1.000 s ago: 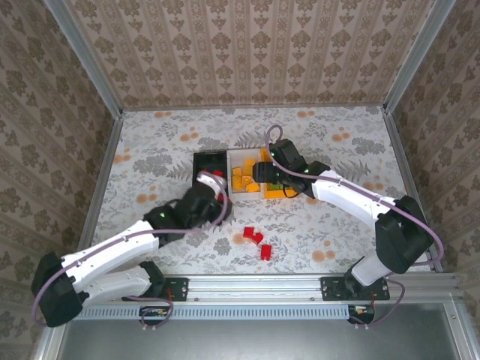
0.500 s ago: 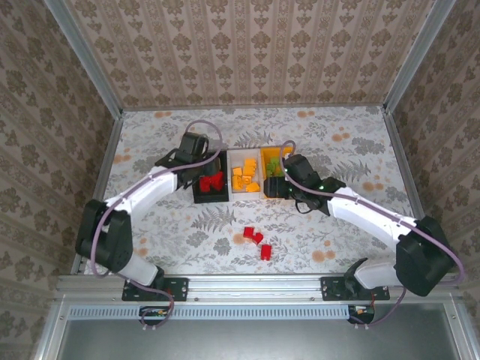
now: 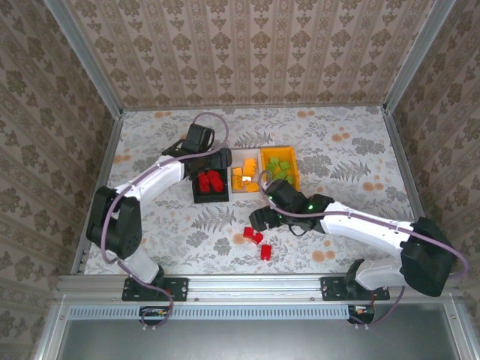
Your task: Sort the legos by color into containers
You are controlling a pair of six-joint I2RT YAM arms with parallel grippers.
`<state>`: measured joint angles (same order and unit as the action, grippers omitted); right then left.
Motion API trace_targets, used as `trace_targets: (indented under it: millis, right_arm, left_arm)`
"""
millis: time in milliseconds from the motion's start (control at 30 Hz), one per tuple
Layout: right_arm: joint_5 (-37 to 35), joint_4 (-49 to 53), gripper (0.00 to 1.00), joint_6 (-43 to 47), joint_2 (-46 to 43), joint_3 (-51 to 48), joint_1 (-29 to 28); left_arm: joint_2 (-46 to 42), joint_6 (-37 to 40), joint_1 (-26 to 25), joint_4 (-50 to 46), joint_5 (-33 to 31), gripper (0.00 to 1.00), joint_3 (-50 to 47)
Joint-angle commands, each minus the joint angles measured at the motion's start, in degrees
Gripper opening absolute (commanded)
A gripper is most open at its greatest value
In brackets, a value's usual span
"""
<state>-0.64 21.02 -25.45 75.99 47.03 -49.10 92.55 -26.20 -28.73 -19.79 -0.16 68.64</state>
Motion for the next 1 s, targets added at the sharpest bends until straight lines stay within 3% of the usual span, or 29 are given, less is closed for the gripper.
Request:
trace_targets:
  millis: [0,233,433,700,967]
  right_arm:
    - [-0.7,1.0,0.90,2.6,3.4,1.3,-2.5]
    - [-3.6,1.9,0.89,4.3,11.2,5.1,-6.5]
    - [-5.2,1.0,0.85,6.2,15.5,7.7,-7.7]
    - [-5.6,2.2,0.85,7.9,22.2,11.9,-8.5]
    - [-4.2,3.8,0.79,9.3,27.6,14.0,-9.9]
  left_arm:
    - [-9.8,-1.0,-2.5,0.2,1.0,1.00,-0.6]
    - [-25.5,-3.1,-9.7,-1.9,-3.3,1.00,-9.7]
    - [-37.5,-8.2,-12.1,-4.0,-5.1,1.00,-21.2]
    - [-51.7,-13.7,-12.1,-10.9,-8.8,1.00,-31.9]
    - [-57.8,-14.1,-9.2,-15.8,-8.8,1.00,-33.9]
